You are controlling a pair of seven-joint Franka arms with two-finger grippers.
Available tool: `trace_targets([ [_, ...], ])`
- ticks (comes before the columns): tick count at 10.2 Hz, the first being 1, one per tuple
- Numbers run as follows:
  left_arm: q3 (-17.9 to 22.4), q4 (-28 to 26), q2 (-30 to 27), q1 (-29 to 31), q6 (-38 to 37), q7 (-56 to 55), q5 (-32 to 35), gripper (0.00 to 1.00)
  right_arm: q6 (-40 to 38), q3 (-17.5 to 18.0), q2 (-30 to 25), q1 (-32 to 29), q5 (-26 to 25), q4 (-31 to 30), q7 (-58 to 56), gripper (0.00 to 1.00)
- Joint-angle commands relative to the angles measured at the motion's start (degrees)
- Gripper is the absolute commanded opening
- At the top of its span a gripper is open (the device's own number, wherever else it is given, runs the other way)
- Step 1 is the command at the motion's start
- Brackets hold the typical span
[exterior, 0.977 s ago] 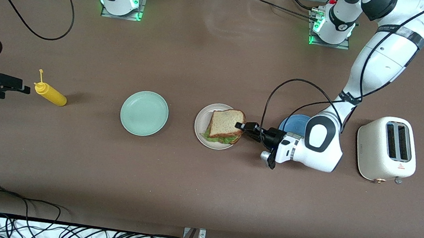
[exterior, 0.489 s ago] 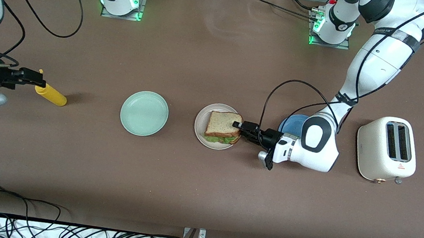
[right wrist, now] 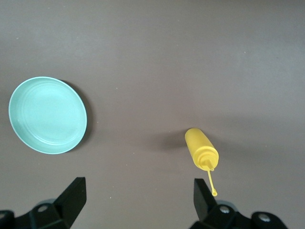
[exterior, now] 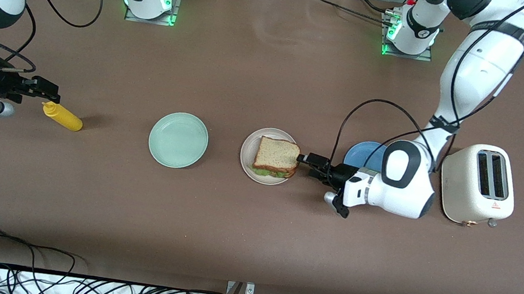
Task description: Make sandwich on beige plate with both arms
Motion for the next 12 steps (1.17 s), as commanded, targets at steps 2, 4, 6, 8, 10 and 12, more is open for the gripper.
trace_targets([
  [2,0.6,-0.6,-8.8,2.4,-6.2,-8.0,13.7,1.00,1.1,1.7,-2.1,-2.8,-0.5,-2.3,2.9,1.00],
  [4,0.6,-0.5,-14.2,3.5,-11.3,-14.5,25.0,1.00,0.7,1.6,-1.9,-2.5,-0.3,-2.0,2.7,1.00],
  [6,0.4,-0.5,-19.6,3.5,-15.7,-22.1,34.6,1.00,-0.3,1.6,-1.8,-2.5,-0.2,-1.6,3.6,1.00],
  [8,1.0,-0.5,-25.6,3.6,-19.3,-25.4,38.6,1.00,-0.3,1.3,-1.6,-2.5,-0.1,-1.4,3.6,1.00],
  [10,6.6,-3.5,-33.1,3.2,-21.0,-25.4,38.4,1.00,0.3,1.0,-0.6,-3.5,0.3,-1.1,3.7,1.00],
  [12,12.2,-7.1,-40.6,1.9,-20.9,-25.1,38.2,1.00,0.1,1.0,0.3,-4.9,6.4,-0.1,9.1,1.00],
])
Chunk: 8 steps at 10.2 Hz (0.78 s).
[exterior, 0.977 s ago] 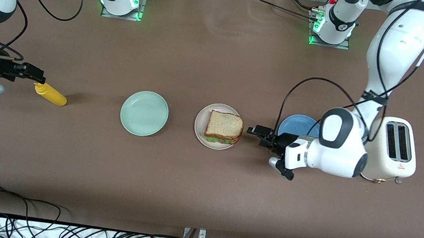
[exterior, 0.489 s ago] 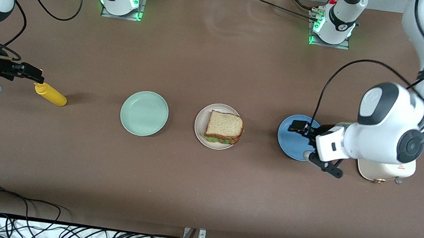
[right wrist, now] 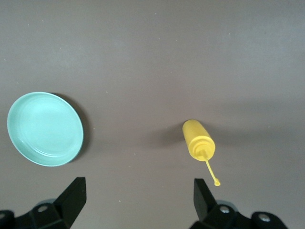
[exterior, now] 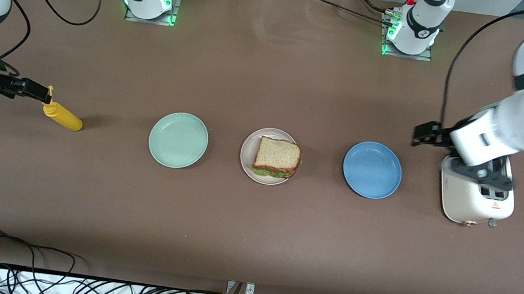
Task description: Make sandwich on beige plate with both arms
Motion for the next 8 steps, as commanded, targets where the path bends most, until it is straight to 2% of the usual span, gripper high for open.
trace_targets([
  [1,3.8,-5.9,-8.9,-1.8,0.2,-0.4,1.3,1.00,0.4,0.4,0.2,-1.1,3.1,0.6,4.2,1.00],
  [2,5.8,-6.6,-10.5,-2.7,-2.0,-0.4,1.2,1.00,0.2,0.4,0.5,-1.3,2.6,1.4,3.8,1.00],
  [3,9.0,-8.4,-12.4,-6.0,-2.2,-0.6,1.5,1.00,-0.1,0.4,0.4,-1.3,0.8,1.4,3.7,1.00],
  [4,9.4,-9.6,-13.3,-7.4,-2.1,-1.5,3.8,1.00,-0.1,0.8,0.6,-0.6,-3.1,1.4,4.1,1.00],
  [5,9.4,-10.0,-13.8,-7.5,-2.0,-3.8,4.6,1.00,-0.2,0.9,0.8,0.0,-4.9,1.5,4.4,1.00],
  [8,8.4,-11.7,-14.6,-5.9,-2.0,-4.5,4.6,1.00,-0.2,0.7,0.8,-0.3,-4.5,4.1,4.8,1.00],
])
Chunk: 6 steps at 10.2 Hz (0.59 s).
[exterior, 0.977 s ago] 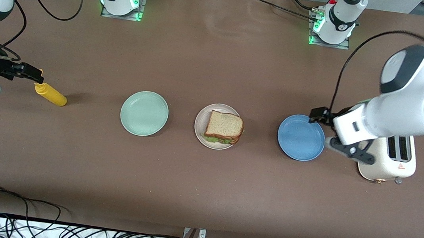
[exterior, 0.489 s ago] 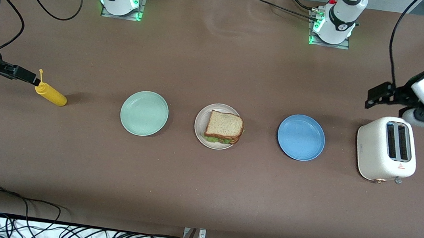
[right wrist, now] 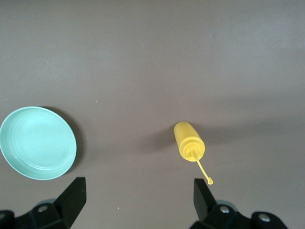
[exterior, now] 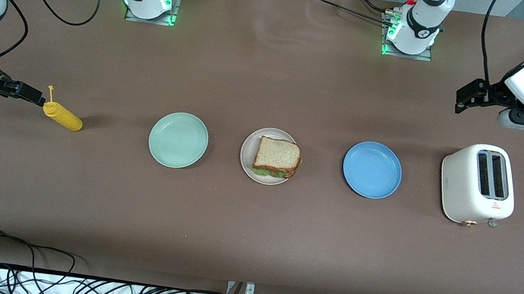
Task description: Make sandwich on beige plate with both arms
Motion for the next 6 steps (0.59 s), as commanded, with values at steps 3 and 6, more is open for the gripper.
trace_targets([
  [3,-1.2,-1.9,-2.2,1.6,0.5,-0.7,1.8,1.00,-0.5,0.6,0.1,0.2,-0.9,2.2,1.3,1.00],
  [6,-1.4,-1.9,-2.2,2.2,0.3,-0.7,1.8,1.00,-0.7,0.5,0.2,0.1,-0.9,2.2,1.2,1.00],
])
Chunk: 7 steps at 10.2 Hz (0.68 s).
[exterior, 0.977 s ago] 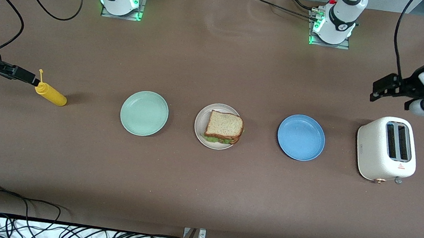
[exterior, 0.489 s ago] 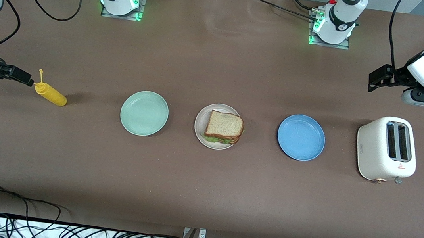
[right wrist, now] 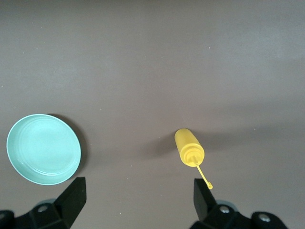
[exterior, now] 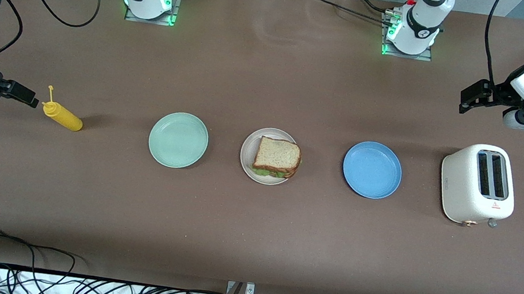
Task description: Make sandwich on beige plate with both arms
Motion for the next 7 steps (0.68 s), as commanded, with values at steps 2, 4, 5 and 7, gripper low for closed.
trace_targets([
  [2,-1.5,-0.6,-0.7,0.4,-0.4,-1.3,1.8,1.00,-0.8,0.1,0.2,0.0,-0.9,0.9,0.9,1.00],
  [4,-1.5,-0.5,-0.6,0.4,-0.5,-1.3,1.8,1.00,-0.8,0.1,0.2,0.0,-0.9,0.8,1.1,1.00],
  [5,-1.4,-0.5,-0.6,0.7,-0.5,-1.1,1.8,1.00,-0.8,0.1,0.2,0.0,-0.9,0.8,1.1,1.00],
  [7,-1.2,-0.5,-0.6,1.0,-0.5,-0.9,1.8,1.00,-0.8,0.1,0.3,0.0,-0.9,0.8,0.9,1.00],
])
